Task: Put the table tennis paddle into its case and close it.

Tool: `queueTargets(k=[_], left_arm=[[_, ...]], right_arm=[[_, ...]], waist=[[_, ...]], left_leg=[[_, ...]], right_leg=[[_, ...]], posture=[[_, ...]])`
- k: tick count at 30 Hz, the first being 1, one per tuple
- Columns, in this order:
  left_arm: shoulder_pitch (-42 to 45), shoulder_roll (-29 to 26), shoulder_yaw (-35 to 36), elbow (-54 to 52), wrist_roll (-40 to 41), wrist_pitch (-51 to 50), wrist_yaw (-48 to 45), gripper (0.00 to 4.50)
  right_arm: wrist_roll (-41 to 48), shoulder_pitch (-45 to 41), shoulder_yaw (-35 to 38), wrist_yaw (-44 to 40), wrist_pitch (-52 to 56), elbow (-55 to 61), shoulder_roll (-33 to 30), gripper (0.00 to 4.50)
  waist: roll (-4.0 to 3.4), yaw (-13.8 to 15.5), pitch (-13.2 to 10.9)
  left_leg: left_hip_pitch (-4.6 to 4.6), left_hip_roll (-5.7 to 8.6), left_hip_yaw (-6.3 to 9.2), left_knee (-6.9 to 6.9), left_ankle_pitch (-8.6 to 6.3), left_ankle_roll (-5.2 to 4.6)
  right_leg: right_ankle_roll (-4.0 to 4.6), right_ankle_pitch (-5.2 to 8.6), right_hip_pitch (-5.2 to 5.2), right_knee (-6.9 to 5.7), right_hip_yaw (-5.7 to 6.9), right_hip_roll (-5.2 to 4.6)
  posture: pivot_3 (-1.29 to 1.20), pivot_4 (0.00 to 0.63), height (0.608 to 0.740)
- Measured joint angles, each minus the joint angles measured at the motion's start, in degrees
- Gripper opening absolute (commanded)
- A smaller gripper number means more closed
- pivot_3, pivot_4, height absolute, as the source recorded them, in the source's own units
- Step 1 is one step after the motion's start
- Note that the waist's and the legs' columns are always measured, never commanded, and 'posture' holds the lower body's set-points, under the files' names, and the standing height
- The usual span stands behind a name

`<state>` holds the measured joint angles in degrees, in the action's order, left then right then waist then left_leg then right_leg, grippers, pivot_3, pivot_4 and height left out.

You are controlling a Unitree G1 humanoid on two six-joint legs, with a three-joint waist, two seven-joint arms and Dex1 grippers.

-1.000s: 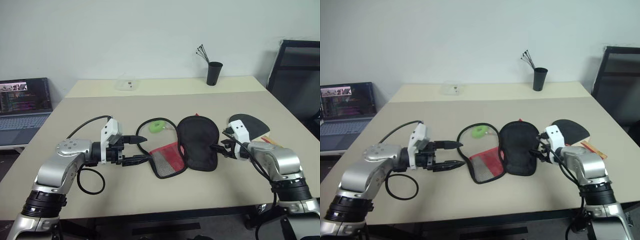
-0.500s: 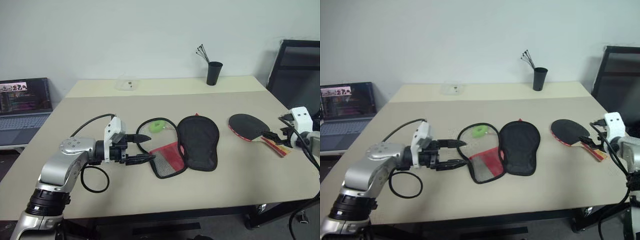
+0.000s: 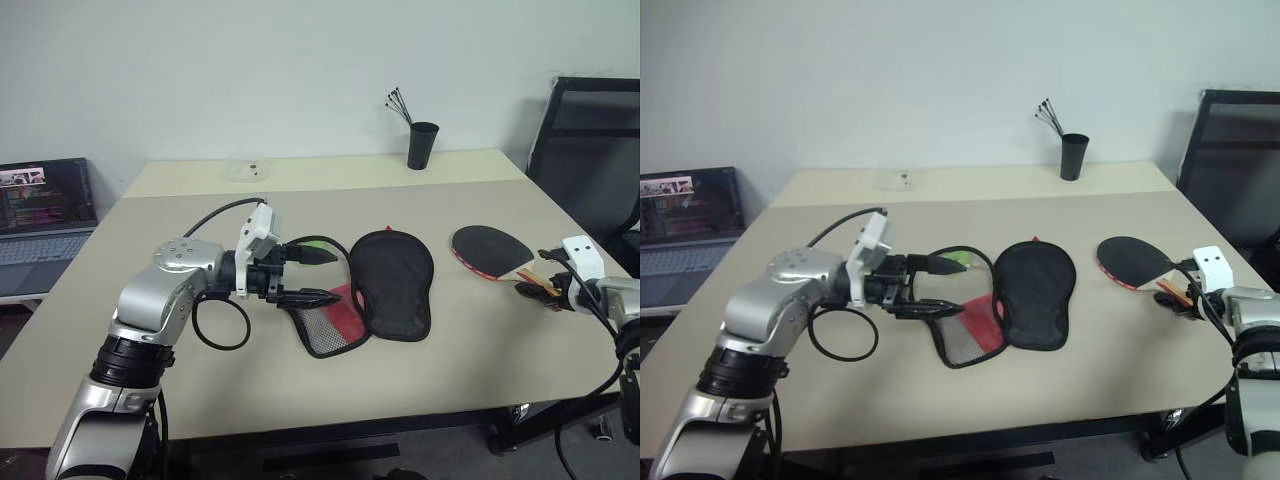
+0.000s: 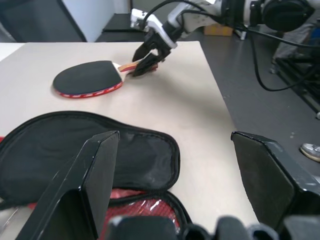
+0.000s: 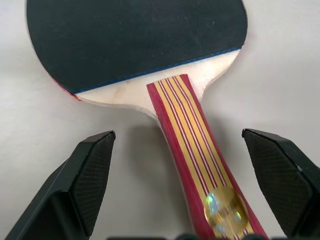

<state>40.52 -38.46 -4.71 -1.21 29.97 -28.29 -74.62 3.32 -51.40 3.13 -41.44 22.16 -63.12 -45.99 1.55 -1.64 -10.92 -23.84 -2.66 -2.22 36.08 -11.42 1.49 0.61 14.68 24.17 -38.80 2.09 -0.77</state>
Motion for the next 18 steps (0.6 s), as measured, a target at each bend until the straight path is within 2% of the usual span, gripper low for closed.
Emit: queueTargets(k=[5, 9, 15, 18], left_arm=[[0.0, 0.1, -0.1, 1.0, -0.9, 0.4, -0.1, 3.91], [0.0, 0.0, -0.1, 1.1, -1.1, 1.2, -0.3, 3.91], [-0.3, -0.1, 0.0, 1.4, -1.4, 1.8, -0.5, 3.91], [-0.5, -0.1, 0.0, 1.7, -1.5, 2.3, -0.4, 3.91]], right_arm=[[-0.6, -1.6, 0.0, -1.5, -0.6, -3.6, 0.2, 4.47], [-1.1, -1.9, -0.3, -6.3, 1.5, -3.3, -0.2, 4.47], [-1.2, 0.3, -2.1, -14.4, 9.5, 5.2, -1.1, 4.47], [-0.8, 1.4, -1.9, -12.9, 11.0, 8.1, -0.5, 4.47]], waist=[[0.0, 0.0, 0.0], [0.0, 0.0, 0.0], [-0.01, -0.1, 0.0], [0.0, -0.2, 0.0]], left_leg=[[0.02, 0.0, 0.01, 0.01, 0.0, 0.0], [0.05, -0.02, 0.0, 0.01, 0.0, 0.0], [0.07, -0.04, 0.02, 0.01, 0.0, 0.0], [0.07, -0.04, 0.0, 0.03, 0.0, 0.0]], right_leg=[[0.0, 0.0, 0.0, -0.04, 0.0, 0.0], [0.0, 0.0, -0.01, -0.06, -0.01, 0.0], [0.0, 0.0, 0.0, -0.1, 0.0, 0.04], [0.0, 0.0, -0.01, -0.12, -0.03, 0.04]], posture=[[0.0, 0.15, 0.74], [0.0, 0.15, 0.74], [0.0, 0.15, 0.74], [0.0, 0.15, 0.74]])
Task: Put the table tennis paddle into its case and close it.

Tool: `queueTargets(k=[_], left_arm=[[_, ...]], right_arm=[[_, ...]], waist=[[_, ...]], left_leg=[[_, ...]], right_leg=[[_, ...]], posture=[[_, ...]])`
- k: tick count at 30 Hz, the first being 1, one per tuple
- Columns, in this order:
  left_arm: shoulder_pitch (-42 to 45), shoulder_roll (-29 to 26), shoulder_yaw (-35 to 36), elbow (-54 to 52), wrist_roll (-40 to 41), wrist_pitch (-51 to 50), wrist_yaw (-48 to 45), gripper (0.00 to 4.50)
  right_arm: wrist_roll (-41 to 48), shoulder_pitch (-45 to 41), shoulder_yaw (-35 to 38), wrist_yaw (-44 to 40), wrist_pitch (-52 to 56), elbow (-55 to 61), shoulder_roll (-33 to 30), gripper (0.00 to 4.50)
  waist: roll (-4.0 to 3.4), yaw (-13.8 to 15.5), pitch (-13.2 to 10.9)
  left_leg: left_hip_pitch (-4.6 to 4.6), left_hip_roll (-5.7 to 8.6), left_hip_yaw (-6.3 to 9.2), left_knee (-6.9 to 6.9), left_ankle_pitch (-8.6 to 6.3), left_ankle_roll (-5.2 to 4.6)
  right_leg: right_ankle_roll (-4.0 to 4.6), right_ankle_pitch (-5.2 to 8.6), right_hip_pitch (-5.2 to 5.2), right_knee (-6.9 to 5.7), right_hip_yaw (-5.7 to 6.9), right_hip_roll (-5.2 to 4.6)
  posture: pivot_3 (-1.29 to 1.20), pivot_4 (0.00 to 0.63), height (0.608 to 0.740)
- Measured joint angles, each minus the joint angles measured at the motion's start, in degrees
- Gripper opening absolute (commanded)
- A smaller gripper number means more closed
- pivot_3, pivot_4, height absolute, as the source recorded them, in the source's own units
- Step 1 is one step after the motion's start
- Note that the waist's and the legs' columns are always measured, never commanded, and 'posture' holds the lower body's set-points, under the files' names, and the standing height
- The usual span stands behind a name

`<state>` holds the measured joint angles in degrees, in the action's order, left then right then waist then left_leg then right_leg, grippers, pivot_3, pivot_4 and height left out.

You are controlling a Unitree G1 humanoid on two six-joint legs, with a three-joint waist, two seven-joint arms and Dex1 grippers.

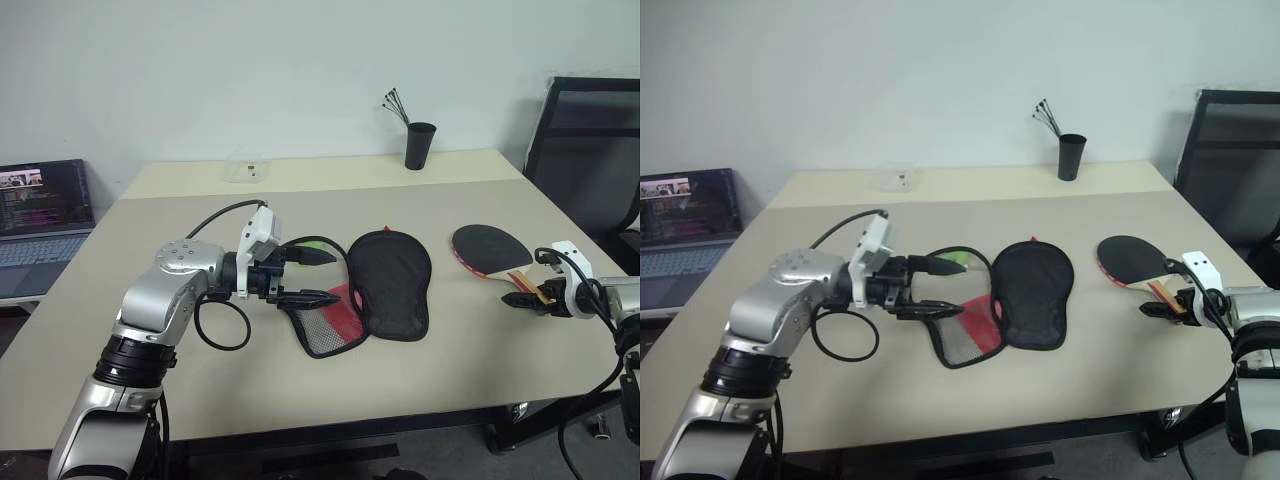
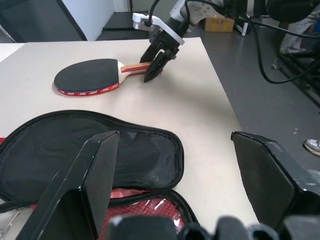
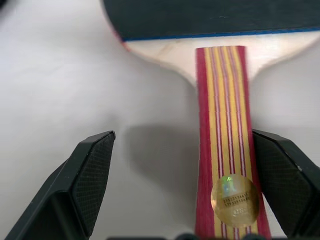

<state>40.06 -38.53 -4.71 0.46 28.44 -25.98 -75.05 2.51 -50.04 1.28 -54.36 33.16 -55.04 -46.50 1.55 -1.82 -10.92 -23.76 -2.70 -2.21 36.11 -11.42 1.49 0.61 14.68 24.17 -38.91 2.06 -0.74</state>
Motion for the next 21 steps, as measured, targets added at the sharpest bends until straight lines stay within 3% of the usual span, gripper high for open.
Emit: queueTargets(k=[5, 11, 15, 21], left_arm=[[0.0, 0.1, 0.0, 0.8, -0.3, 0.2, 0.2, 3.91], [0.1, 0.4, 0.0, 1.6, -0.5, 0.3, 0.6, 3.91], [0.0, 0.4, 0.0, 1.6, -0.5, 0.3, 0.7, 3.91], [-2.0, -0.7, 0.6, 1.2, -0.6, 0.2, 1.4, 3.91]], right_arm=[[-0.3, -0.4, 1.5, 10.1, -3.5, -1.2, 3.1, 4.47], [-0.9, -2.9, 2.0, 16.1, -8.4, -6.6, 4.9, 4.47], [-1.0, -4.0, 2.1, 17.2, -10.1, -9.1, 5.5, 3.67], [-1.0, -5.0, 2.1, 18.0, -10.4, -10.7, 6.3, 1.78]], waist=[[0.0, 0.0, 0.0], [0.01, -0.1, 0.0], [0.01, -0.1, 0.0], [0.01, 0.0, 0.0]], left_leg=[[0.02, 0.02, -0.01, 0.07, 0.01, 0.01], [0.03, 0.03, -0.08, 0.19, 0.01, 0.01], [0.03, 0.03, -0.09, 0.33, 0.01, 0.01], [-0.03, 0.04, -0.06, 0.54, 0.0, 0.0]], right_leg=[[-0.03, -0.02, -0.03, -0.04, -0.02, -0.02], [-0.17, -0.11, -0.08, -0.03, -0.11, -0.04], [-0.25, -0.18, -0.13, -0.03, -0.13, -0.05], [-0.26, -0.26, -0.17, -0.04, -0.13, -0.08]], posture=[[0.0, 0.15, 0.74], [0.0, 0.15, 0.74], [0.0, 0.15, 0.74], [0.0, 0.15, 0.74]])
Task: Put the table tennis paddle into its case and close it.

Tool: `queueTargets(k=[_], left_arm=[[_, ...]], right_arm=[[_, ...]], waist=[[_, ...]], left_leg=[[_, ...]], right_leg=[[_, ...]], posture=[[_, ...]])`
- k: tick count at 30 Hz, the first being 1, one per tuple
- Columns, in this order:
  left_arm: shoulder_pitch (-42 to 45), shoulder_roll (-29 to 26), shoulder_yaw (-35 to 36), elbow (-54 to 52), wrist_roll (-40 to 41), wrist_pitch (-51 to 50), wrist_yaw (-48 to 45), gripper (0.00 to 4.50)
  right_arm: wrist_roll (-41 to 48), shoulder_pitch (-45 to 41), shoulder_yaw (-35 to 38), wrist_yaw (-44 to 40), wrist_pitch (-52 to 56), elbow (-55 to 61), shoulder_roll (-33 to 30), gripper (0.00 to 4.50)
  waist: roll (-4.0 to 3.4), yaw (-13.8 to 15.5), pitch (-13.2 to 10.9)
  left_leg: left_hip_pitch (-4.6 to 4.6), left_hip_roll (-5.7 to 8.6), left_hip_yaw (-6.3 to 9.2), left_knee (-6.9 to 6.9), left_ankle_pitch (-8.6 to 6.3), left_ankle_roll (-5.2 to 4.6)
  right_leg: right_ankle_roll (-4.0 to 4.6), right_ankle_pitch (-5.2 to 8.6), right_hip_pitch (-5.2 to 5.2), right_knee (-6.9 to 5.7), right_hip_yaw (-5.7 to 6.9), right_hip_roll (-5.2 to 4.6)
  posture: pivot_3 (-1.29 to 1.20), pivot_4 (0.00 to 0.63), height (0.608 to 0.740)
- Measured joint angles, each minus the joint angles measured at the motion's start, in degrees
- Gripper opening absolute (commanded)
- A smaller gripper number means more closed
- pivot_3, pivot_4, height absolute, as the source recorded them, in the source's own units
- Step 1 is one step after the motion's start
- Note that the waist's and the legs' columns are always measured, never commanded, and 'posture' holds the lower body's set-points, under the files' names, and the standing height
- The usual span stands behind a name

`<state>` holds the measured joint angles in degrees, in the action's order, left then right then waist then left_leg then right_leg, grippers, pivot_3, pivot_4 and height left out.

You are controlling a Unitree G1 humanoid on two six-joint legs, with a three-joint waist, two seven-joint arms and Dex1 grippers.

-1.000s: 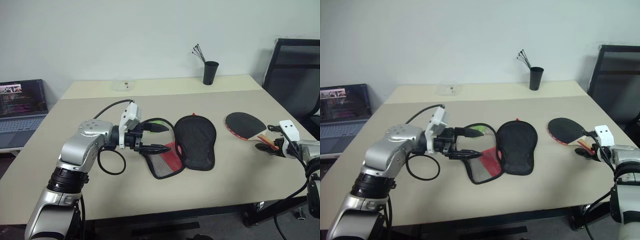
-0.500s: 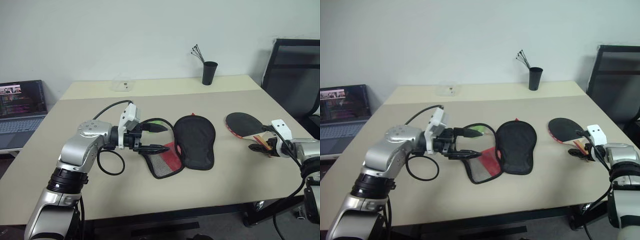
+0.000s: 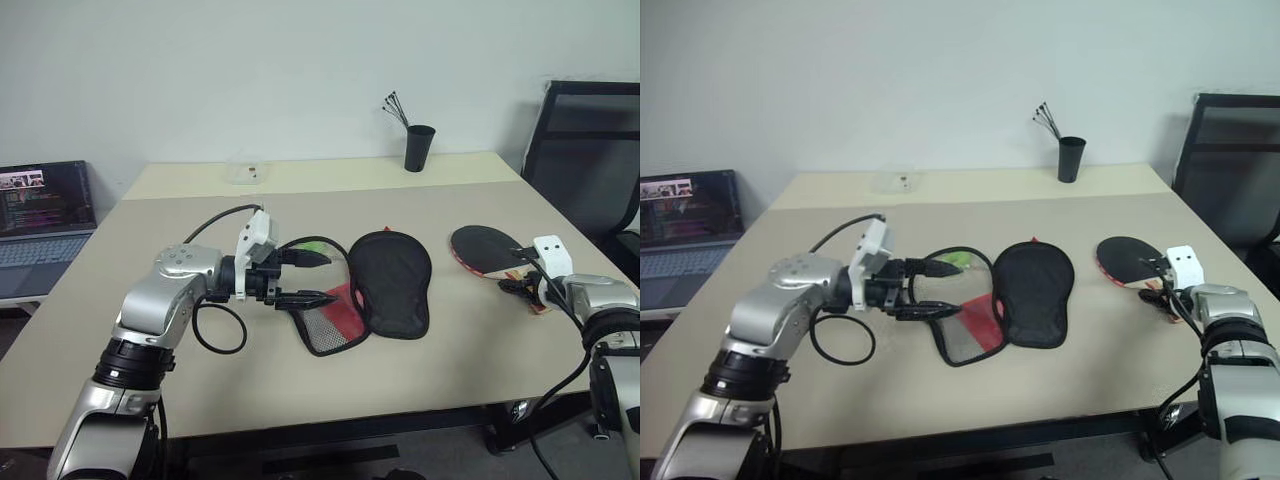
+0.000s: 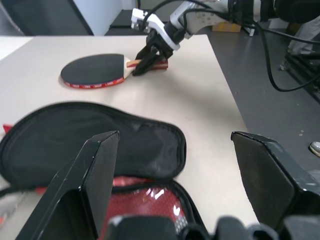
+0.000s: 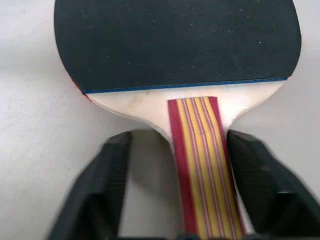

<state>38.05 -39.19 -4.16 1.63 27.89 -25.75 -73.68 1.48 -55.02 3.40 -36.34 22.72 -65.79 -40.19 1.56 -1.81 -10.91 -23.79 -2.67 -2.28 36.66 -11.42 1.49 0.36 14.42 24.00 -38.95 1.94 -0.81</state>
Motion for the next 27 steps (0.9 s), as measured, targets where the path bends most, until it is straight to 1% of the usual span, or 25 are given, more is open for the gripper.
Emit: queueTargets(k=[1, 2, 3, 6, 9, 12, 13, 14, 15, 16, 18, 20, 23, 27], left_arm=[[-0.5, -0.5, 0.1, -0.2, 0.0, 0.0, 0.2, 3.91], [-1.0, -1.1, 0.2, -0.6, 0.0, 0.0, 0.5, 3.91], [-1.3, -1.4, 0.4, -0.8, 0.0, 0.0, 0.5, 3.91], [-2.6, -2.6, 1.8, -1.9, 0.2, -0.2, 0.7, 3.91], [-4.9, -3.7, 3.3, -3.2, 0.4, -0.8, 1.3, 3.91], [-6.9, -4.0, 4.2, -4.3, 0.8, -1.7, 2.0, 3.91], [-7.6, -4.1, 4.5, -4.6, 1.0, -1.9, 2.3, 3.91], [-7.8, -4.2, 4.6, -4.8, 1.1, -2.2, 2.6, 3.91], [-8.2, -4.2, 4.7, -5.6, 1.2, -2.5, 3.0, 3.91], [-8.4, -4.2, 4.8, -6.0, 1.3, -2.6, 3.2, 3.91], [-8.6, -4.2, 4.8, -6.7, 1.4, -2.7, 3.4, 3.91], [-8.8, -4.2, 4.9, -7.1, 1.4, -2.8, 3.8, 3.91], [-9.0, -4.2, 4.9, -7.4, 1.4, -2.9, 4.3, 3.91], [-9.0, -4.1, 4.8, -7.5, 1.4, -2.9, 4.3, 3.91]], right_arm=[[0.0, 0.0, 0.0, 0.2, 0.0, -0.1, 0.1, 1.43], [0.0, -0.1, 0.0, 0.4, 0.0, -0.1, 0.2, 1.17], [0.0, -0.1, 0.0, 0.5, 0.1, -0.1, 0.2, 1.09], [0.1, -0.1, 0.1, 0.9, 0.6, 0.4, 0.2, 1.09], [1.0, 0.8, 0.7, 1.0, 4.2, 4.3, 0.2, 1.09], [3.3, 4.3, 2.5, 1.2, 11.4, 15.3, 0.2, 1.09], [4.7, 6.4, 3.6, 1.7, 15.9, 22.5, 0.4, 1.09], [5.7, 7.4, 4.4, 2.1, 18.8, 26.5, 0.7, 1.09], [7.2, 9.5, 6.1, 3.6, 23.8, 34.5, 1.6, 1.09], [8.6, 11.3, 7.7, 5.4, 28.4, 42.0, 3.2, 1.09], [11.2, 13.8, 9.2, 8.0, 35.4, 52.9, 6.6, 1.09], [13.4, 15.9, 10.6, 11.7, 43.0, 63.4, 12.3, 1.09], [15.3, 16.4, 11.4, 16.8, 51.3, 72.0, 19.8, 1.09], [15.6, 16.4, 11.4, 23.1, 57.4, 80.5, 30.6, 1.09]], waist=[[0.0, 0.0, 0.0], [0.01, 0.0, 0.0], [0.01, 0.0, 0.0], [0.01, 0.0, 0.0], [-0.01, 0.0, 0.0], [-0.06, 0.1, 0.0], [-0.07, 0.1, 0.0], [-0.07, 0.1, 0.0], [-0.07, 0.1, 0.0], [-0.07, 0.1, 0.0], [-0.08, 0.0, 0.0], [-0.08, 0.0, 0.0], [-0.1, 0.1, -0.1], [-0.1, 0.1, -0.1]], left_leg=[[0.0, 0.02, 0.0, 0.01, 0.0, 0.0], [-0.01, 0.02, 0.0, 0.04, 0.0, 0.0], [-0.01, 0.03, 0.0, 0.04, 0.0, 0.0], [-0.02, 0.04, -0.01, 0.07, 0.0, -0.01], [-0.1, 0.02, 0.0, 0.04, 0.0, -0.01], [-0.15, -0.02, 0.04, -0.05, -0.01, -0.01], [-0.17, -0.02, 0.08, -0.09, -0.01, -0.01], [-0.16, -0.04, 0.1, -0.13, -0.01, -0.01], [-0.16, -0.06, 0.14, -0.19, -0.01, -0.01], [-0.15, -0.08, 0.18, -0.22, -0.01, -0.01], [-0.09, -0.13, 0.24, -0.26, -0.01, 0.0], [-0.06, -0.15, 0.29, -0.28, 0.0, 0.0], [-0.07, -0.11, 0.3, -0.28, 0.01, 0.0], [-0.13, -0.08, 0.31, -0.29, 0.0, 0.0]], right_leg=[[0.0, -0.01, 0.0, 0.0, 0.0, -0.02], [-0.01, -0.02, -0.01, 0.0, -0.01, -0.02], [-0.01, -0.02, -0.02, 0.0, -0.01, -0.04], [-0.01, -0.03, -0.01, 0.0, -0.03, -0.06], [-0.01, -0.03, 0.08, 0.0, -0.02, -0.06], [-0.01, -0.02, 0.17, 0.02, -0.04, -0.05], [0.0, -0.01, 0.21, 0.02, -0.04, -0.05], [0.0, -0.01, 0.22, 0.02, -0.05, -0.04], [0.0, -0.01, 0.23, 0.03, -0.03, -0.03], [0.0, 0.0, 0.23, 0.03, -0.02, -0.03], [0.01, 0.0, 0.22, 0.02, -0.01, -0.03], [0.02, 0.01, 0.21, -0.01, 0.07, -0.03], [0.03, 0.01, 0.21, -0.03, 0.1, 0.0], [0.03, 0.01, 0.22, 0.06, 0.05, 0.01]], posture=[[0.0, 0.15, 0.74], [0.0, 0.15, 0.74], [0.0, 0.15, 0.74], [0.0, 0.15, 0.74], [0.0, 0.15, 0.74], [0.0, 0.15, 0.74], [0.0, 0.15, 0.74], [0.0, 0.15, 0.74], [0.0, 0.15, 0.74], [0.0, 0.15, 0.74], [0.0, 0.15, 0.74], [0.0, 0.15, 0.74], [0.0, 0.15, 0.74], [0.0, 0.15, 0.74]])
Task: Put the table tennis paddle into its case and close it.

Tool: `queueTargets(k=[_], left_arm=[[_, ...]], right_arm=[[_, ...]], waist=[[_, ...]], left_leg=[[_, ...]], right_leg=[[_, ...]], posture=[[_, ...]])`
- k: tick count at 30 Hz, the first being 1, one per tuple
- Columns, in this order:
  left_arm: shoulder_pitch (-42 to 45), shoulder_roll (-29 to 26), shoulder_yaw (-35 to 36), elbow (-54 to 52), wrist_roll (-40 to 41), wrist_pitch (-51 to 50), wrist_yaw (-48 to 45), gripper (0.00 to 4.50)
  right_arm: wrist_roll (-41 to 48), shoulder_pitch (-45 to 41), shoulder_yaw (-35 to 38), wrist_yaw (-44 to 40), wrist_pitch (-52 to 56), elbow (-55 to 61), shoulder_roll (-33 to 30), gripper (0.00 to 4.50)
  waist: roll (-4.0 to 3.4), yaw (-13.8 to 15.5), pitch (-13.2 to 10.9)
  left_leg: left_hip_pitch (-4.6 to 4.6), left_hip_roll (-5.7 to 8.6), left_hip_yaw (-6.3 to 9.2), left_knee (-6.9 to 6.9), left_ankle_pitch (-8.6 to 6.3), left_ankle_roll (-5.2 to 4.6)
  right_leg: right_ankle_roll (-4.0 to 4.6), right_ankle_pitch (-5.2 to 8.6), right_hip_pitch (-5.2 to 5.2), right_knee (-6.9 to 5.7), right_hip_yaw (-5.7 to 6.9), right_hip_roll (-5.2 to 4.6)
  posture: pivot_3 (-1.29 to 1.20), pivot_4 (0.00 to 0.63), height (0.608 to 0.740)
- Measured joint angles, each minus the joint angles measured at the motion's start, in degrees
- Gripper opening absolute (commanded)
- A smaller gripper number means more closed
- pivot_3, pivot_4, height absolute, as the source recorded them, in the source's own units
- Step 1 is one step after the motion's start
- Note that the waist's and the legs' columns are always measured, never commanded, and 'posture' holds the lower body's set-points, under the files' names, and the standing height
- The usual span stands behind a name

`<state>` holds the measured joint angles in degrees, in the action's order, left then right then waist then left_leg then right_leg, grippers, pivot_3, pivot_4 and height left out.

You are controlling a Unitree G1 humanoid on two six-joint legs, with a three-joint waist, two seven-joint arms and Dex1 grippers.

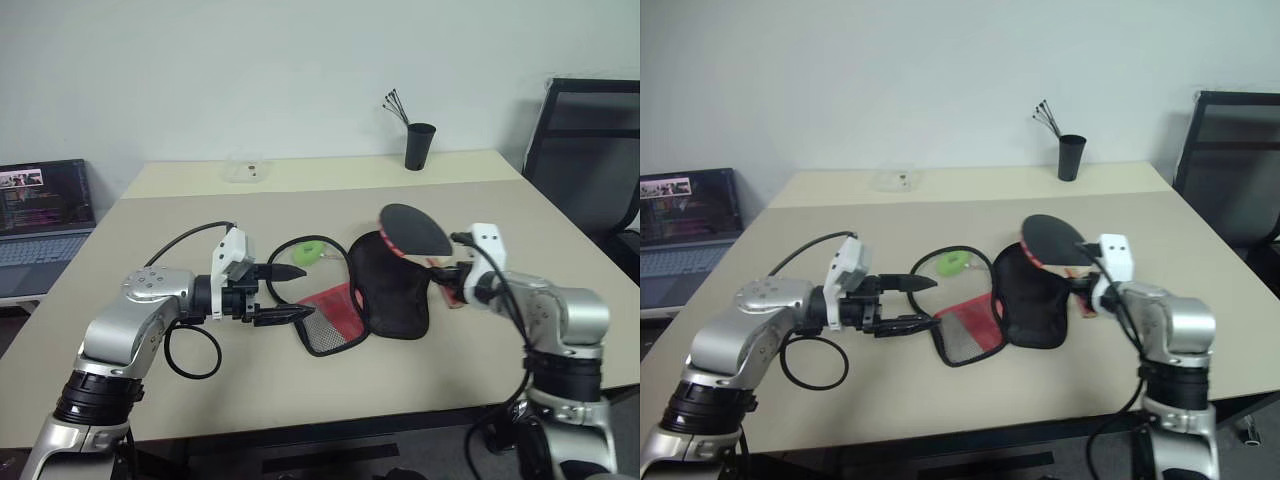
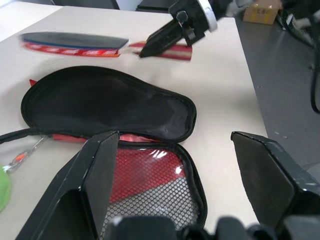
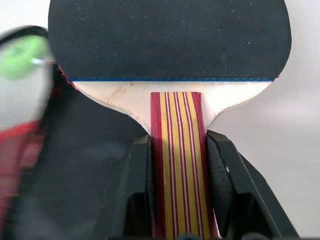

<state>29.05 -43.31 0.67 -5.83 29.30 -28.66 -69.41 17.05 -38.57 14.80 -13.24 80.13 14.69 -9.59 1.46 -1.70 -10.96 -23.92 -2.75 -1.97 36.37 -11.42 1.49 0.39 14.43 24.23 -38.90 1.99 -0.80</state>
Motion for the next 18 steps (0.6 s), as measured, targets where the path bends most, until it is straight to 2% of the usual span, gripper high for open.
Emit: queueTargets(k=[4, 7, 18], left_arm=[[0.0, 0.4, -0.1, 0.0, 0.0, 0.0, 0.0, 3.91], [0.0, 0.4, -0.1, 0.0, 0.0, 0.0, 0.1, 3.91], [-0.6, 0.5, 0.0, -0.6, 0.0, 0.0, 0.5, 3.91]], right_arm=[[-0.2, 0.8, -1.6, 3.8, 1.3, 1.4, 5.5, 1.09], [-0.4, 1.8, -3.0, 5.5, 1.0, 1.3, 7.3, 1.09], [-2.5, 4.9, -5.4, 8.3, -3.7, -1.0, 6.7, 1.09]], waist=[[0.0, 0.2, 0.0], [0.01, 0.2, 0.0], [0.01, 0.1, 0.0]], left_leg=[[-0.06, 0.03, 0.01, -0.01, 0.0, 0.0], [-0.07, 0.04, 0.01, 0.0, 0.0, -0.01], [-0.05, 0.03, 0.05, -0.05, 0.0, -0.01]], right_leg=[[0.0, 0.0, 0.0, 0.06, 0.02, -0.07], [0.0, 0.0, 0.0, 0.08, 0.02, -0.11], [0.01, 0.01, 0.01, 0.07, 0.06, -0.02]], posture=[[0.0, 0.15, 0.74], [0.0, 0.15, 0.74], [0.0, 0.15, 0.74]])
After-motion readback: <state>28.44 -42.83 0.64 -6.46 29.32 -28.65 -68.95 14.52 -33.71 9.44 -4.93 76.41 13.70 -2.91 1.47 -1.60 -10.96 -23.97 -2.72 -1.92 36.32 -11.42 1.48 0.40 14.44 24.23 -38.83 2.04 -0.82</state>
